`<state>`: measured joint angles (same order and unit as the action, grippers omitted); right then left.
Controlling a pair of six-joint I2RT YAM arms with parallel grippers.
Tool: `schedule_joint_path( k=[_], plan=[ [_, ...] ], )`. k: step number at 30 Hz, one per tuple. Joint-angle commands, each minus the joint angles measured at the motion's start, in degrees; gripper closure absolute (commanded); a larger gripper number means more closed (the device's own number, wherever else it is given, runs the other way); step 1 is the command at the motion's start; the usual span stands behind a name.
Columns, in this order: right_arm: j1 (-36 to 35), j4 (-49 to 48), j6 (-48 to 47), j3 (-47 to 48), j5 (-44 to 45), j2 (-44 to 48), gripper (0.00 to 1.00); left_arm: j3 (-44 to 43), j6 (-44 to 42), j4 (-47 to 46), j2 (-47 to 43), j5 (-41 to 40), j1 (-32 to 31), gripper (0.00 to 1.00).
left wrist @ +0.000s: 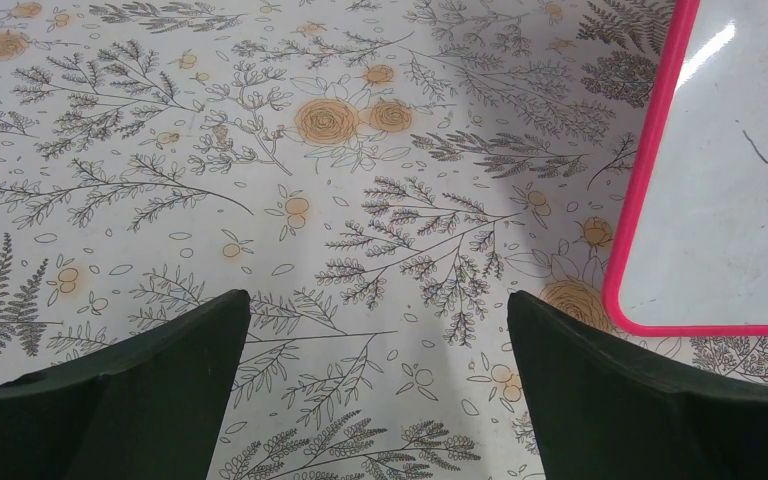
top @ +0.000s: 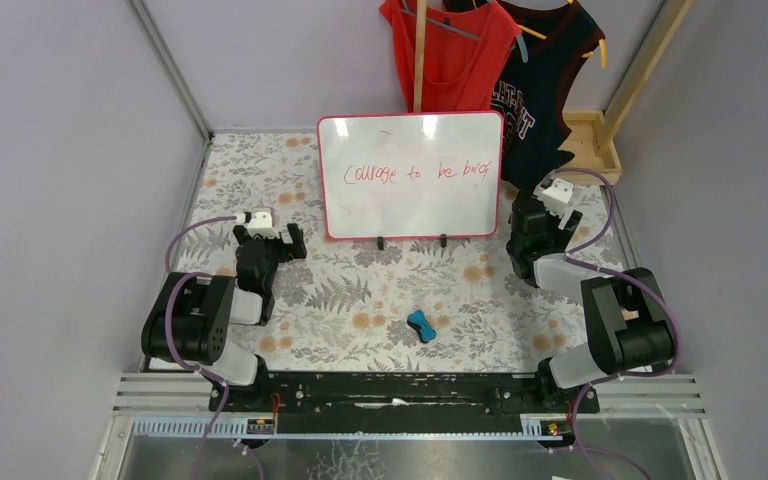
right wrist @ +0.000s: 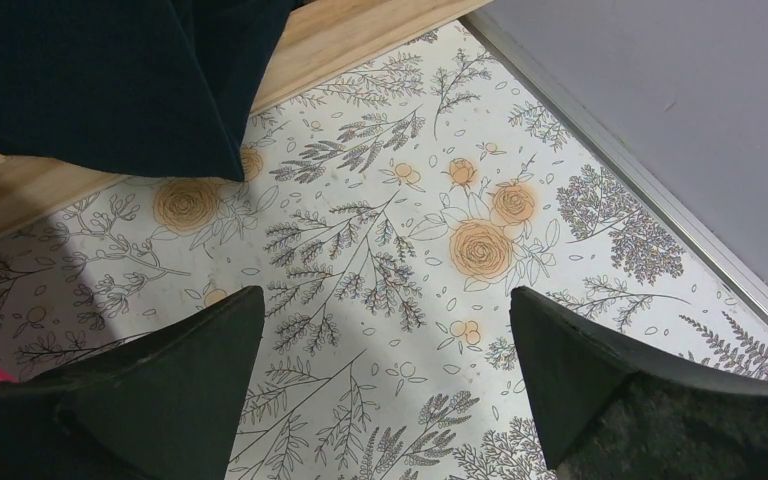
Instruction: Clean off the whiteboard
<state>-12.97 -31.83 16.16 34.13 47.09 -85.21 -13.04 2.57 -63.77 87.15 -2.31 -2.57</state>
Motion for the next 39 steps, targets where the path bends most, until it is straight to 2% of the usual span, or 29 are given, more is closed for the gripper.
schedule_joint_path(
  k=[1, 17, 22, 24, 31, 35, 39],
  plan=[
    [0.0, -2.0, 0.8, 1.4, 2.0, 0.8, 0.01, -1.1, -0.4, -3.3, -0.2, 0.4, 0.4, 0.0],
    [0.0, -3.6, -0.4, 0.5, 0.0, 1.2, 0.01, -1.2, -0.4, -3.3, -0.2, 0.5, 0.4, 0.0],
    [0.0, -7.4, 1.9, -6.2, -0.2, 8.1, 0.09, -1.2, -0.4, -3.3, -0.2, 0.4, 0.4, 0.0],
    [0.0, -1.6, 4.4, -6.6, -2.9, 12.6, 0.14, -1.2, -0.4, -3.4, -0.2, 0.4, 0.3, 0.0],
    [0.0, 29.5, 11.3, 1.9, -14.8, 27.0, 0.16, -1.2, -0.3, -3.3, -0.2, 0.5, 0.4, 0.0],
    [0.0, 42.9, 10.4, 7.8, -30.0, 30.3, 0.18, -1.2, -0.4, -3.3, -0.2, 0.4, 0.4, 0.0],
    [0.0, 55.9, 6.9, 14.6, -46.9, 27.7, 0.21, -1.2, -0.3, -3.3, -0.2, 0.5, 0.3, 0.0]
  ],
)
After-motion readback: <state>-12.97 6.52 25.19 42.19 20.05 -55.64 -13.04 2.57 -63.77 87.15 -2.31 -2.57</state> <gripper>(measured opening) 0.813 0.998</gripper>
